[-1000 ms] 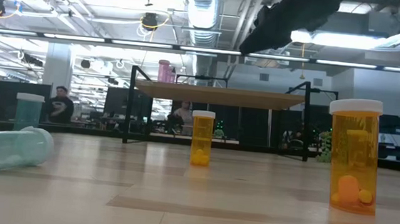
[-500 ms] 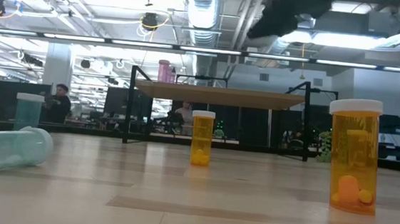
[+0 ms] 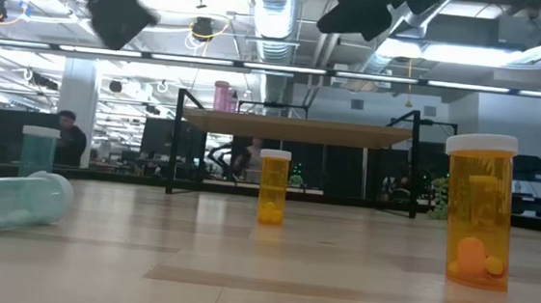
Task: Pick and place medicine bottles onto shelf by color
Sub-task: Put the top green pill bottle on the shelf
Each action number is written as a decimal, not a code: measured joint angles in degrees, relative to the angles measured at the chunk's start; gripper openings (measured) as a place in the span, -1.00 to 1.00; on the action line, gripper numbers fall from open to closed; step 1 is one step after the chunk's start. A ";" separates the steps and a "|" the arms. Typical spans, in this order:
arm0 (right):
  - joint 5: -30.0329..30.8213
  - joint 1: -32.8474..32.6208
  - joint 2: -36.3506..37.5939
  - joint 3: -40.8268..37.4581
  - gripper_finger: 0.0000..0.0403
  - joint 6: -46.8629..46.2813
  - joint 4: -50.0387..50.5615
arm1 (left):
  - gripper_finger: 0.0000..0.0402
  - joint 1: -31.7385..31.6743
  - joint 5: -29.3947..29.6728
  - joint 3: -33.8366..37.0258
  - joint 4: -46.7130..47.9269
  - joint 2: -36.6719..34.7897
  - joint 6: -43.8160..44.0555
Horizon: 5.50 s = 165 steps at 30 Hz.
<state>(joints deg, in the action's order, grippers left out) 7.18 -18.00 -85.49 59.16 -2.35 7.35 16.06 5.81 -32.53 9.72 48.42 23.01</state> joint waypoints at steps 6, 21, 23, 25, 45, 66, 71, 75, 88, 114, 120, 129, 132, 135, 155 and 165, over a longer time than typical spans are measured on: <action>0.26 0.20 0.00 0.00 0.19 0.79 -1.14 | -0.17 3.73 1.72 0.02 15.06 0.07 5.09; 0.35 -0.37 0.00 0.00 0.19 -0.63 -1.08 | -0.17 31.00 28.05 7.88 19.31 -1.33 27.02; 0.37 -0.37 0.00 0.00 0.19 -0.63 -1.42 | -0.17 34.25 30.44 8.87 19.24 -1.79 29.89; 0.46 -0.37 0.00 0.00 0.19 -0.45 -2.06 | -0.17 37.04 32.56 10.41 19.18 -2.44 33.35; 0.44 -0.28 0.00 0.00 0.19 0.90 -4.38 | -0.17 42.12 38.42 27.62 -1.53 -2.69 43.84; 0.44 0.15 0.00 0.00 0.19 1.18 -5.45 | 0.31 40.77 38.70 28.37 -7.50 2.59 35.57; 0.44 0.20 0.02 0.00 0.19 1.82 -6.43 | 0.28 37.34 35.74 25.37 -8.06 8.12 31.00; 0.43 0.20 0.02 0.00 0.19 2.25 -6.43 | 0.28 34.91 32.80 23.96 -10.00 12.08 29.11; 0.43 0.15 0.02 0.00 0.19 2.84 -6.39 | 0.28 30.29 31.65 23.98 -21.66 22.39 25.28; 0.42 0.15 0.02 0.00 0.19 2.84 -6.31 | -0.36 28.39 33.97 24.02 -31.06 32.17 24.45; 0.41 0.67 0.02 0.00 0.19 2.59 -6.54 | -0.39 27.84 32.06 24.01 -35.10 32.24 23.91; 0.18 5.59 0.02 0.02 0.19 1.33 -7.40 | -0.39 18.67 24.25 15.80 -37.29 32.24 7.98; -0.70 6.17 0.02 0.02 0.19 1.50 -7.41 | -0.39 16.53 21.19 14.30 -34.99 32.22 6.24; -1.46 6.19 0.02 0.02 0.19 1.66 -7.37 | -0.39 15.42 20.13 14.20 -32.90 32.22 6.65; -1.53 5.64 0.02 0.02 0.19 2.45 -8.32 | -0.39 15.65 15.65 14.19 -31.93 30.31 5.48; -1.53 5.65 0.02 0.02 0.19 2.80 -8.20 | -0.37 18.28 11.24 14.16 -9.30 11.41 10.15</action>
<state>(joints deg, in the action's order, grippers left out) 5.65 -12.35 -85.47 59.18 0.45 -0.84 34.34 17.04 -18.37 0.41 59.83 33.16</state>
